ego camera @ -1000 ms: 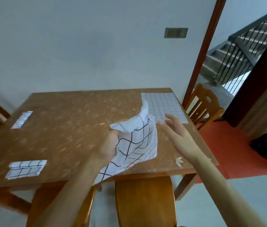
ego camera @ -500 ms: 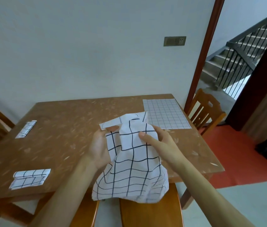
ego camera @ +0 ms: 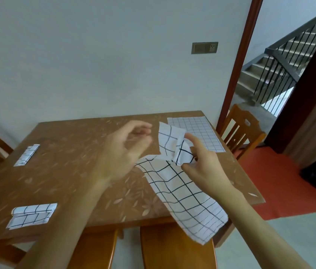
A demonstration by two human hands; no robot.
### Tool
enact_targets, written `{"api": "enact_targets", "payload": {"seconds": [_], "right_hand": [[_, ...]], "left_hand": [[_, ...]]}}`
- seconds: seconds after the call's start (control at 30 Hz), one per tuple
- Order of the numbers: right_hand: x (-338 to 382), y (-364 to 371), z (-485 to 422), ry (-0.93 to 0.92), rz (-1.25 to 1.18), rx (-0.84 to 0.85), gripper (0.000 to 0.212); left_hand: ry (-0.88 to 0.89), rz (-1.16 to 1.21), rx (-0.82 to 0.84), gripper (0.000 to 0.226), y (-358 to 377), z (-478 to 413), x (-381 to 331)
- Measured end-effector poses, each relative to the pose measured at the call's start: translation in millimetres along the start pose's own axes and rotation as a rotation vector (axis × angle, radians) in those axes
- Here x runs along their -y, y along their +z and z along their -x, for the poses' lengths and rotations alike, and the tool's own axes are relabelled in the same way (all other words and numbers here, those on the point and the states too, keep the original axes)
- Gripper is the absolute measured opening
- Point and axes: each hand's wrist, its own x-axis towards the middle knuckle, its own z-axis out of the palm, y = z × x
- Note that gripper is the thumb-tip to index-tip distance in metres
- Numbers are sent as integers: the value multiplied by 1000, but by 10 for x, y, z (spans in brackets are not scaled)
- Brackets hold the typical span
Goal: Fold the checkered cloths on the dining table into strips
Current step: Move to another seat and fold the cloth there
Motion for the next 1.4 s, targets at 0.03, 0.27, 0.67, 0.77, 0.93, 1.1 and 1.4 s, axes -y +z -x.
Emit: {"api": "enact_targets", "payload": {"seconds": [0.03, 0.27, 0.67, 0.77, 0.93, 1.1, 1.4], "right_hand": [[20, 29, -2, -28, 51, 3, 73], [150, 155, -2, -133, 182, -3, 70], [-64, 247, 27, -53, 17, -20, 56], [-61, 270, 32, -31, -41, -17, 24], [-3, 218, 82, 50, -313, 20, 16], [-11, 136, 166, 36, -427, 107, 14], [218, -3, 92, -58, -477, 9, 27]], "left_hand": [[38, -95, -21, 26, 74, -10, -110], [-65, -565, 1, 17, 421, -53, -208], [-186, 87, 3, 20, -56, -190, 76], [-51, -88, 41, 41, -109, -211, 57], [2, -336, 162, 85, -220, -198, 58], [-51, -229, 236, 47, -324, -257, 102], [-5, -249, 221, 13, -208, -214, -89]]}}
